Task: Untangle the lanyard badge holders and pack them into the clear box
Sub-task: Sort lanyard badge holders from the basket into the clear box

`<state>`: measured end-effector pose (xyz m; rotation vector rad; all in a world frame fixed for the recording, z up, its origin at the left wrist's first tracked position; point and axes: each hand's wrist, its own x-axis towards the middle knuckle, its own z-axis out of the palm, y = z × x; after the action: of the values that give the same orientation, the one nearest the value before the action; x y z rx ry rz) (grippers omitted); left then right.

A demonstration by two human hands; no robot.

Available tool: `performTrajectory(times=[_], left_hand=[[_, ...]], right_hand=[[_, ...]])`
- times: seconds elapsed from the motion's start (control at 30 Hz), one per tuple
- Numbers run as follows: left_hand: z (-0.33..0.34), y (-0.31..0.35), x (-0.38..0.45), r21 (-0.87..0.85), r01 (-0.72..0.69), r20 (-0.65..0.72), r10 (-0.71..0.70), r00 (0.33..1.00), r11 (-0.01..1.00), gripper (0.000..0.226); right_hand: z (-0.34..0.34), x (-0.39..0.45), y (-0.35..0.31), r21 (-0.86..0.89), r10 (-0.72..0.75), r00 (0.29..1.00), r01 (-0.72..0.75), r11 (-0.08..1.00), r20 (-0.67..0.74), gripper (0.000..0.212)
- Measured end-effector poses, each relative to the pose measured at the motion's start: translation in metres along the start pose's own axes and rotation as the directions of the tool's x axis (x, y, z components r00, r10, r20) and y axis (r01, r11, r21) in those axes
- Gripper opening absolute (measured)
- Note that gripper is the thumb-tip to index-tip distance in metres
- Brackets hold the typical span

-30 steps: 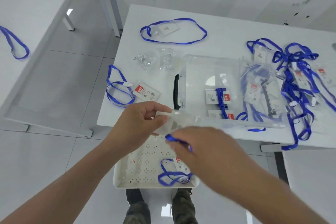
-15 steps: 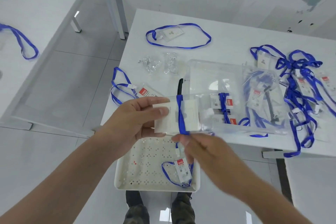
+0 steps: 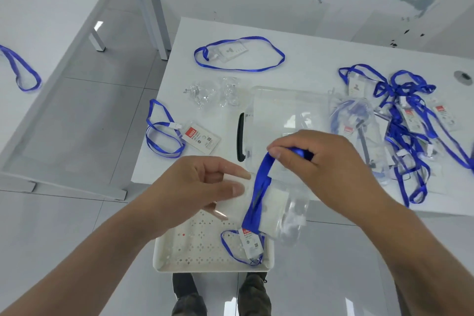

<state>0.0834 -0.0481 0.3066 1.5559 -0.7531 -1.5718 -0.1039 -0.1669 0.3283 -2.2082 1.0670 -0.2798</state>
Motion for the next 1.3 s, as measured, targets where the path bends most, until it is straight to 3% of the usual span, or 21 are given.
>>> performTrajectory(times=[0.07, 0.2, 0.27, 0.33, 0.43, 0.53, 0.73, 0.93, 1.1, 1.3], left_hand=[[0.001, 0.004, -0.002, -0.158, -0.001, 0.015, 0.004, 1.0, 0.987, 0.019], [0.009, 0.012, 0.004, -0.393, -0.045, -0.155, -0.018, 0.988, 0.919, 0.022], [0.014, 0.014, 0.009, -0.341, -0.097, -0.296, -0.009, 0.955, 0.935, 0.019], [0.021, 0.015, 0.014, -0.212, -0.125, -0.375, 0.037, 0.926, 0.969, 0.016], [0.033, 0.017, 0.023, -0.033, -0.142, -0.369, 0.12, 0.922, 0.989, 0.018], [0.043, 0.023, 0.031, 0.059, -0.135, -0.331, 0.147, 0.932, 0.989, 0.019], [0.056, 0.038, 0.051, 0.077, -0.128, -0.24, 0.143, 0.96, 0.989, 0.017], [0.067, 0.052, 0.087, 0.019, -0.075, -0.276, 0.077, 0.958, 0.997, 0.02], [0.085, 0.049, 0.122, -0.078, 0.098, -0.303, -0.117, 0.946, 0.992, 0.027], [0.093, 0.041, 0.152, -0.223, 0.293, -0.317, -0.353, 0.88, 0.93, 0.03]], right_hand=[[0.006, -0.001, 0.009, 0.135, 0.064, 0.997, -0.068, 0.988, 0.037, 0.014], [0.03, -0.038, 0.0, 0.105, 0.117, 0.989, -0.126, 0.986, 0.087, 0.031], [0.044, -0.057, -0.009, 0.029, 0.017, 0.989, -0.021, 0.999, 0.148, 0.023], [0.048, -0.069, -0.012, -0.114, -0.033, 0.982, 0.054, 0.992, 0.186, 0.04], [0.027, -0.067, -0.008, -0.272, -0.129, 0.99, 0.137, 0.952, 0.05, 0.033], [-0.004, -0.052, 0.001, -0.262, -0.185, 0.98, 0.159, 0.952, -0.079, 0.021], [-0.039, 0.007, 0.025, 0.009, -0.032, 0.981, 0.035, 0.999, -0.192, 0.011], [-0.053, 0.053, 0.062, 0.296, 0.283, 0.959, -0.269, 0.917, -0.006, 0.027], [-0.038, 0.078, 0.1, 0.246, 0.411, 0.911, -0.408, 0.879, 0.04, 0.032], [0.001, 0.096, 0.14, 0.149, 0.473, 0.878, -0.478, 0.865, 0.069, 0.03]])
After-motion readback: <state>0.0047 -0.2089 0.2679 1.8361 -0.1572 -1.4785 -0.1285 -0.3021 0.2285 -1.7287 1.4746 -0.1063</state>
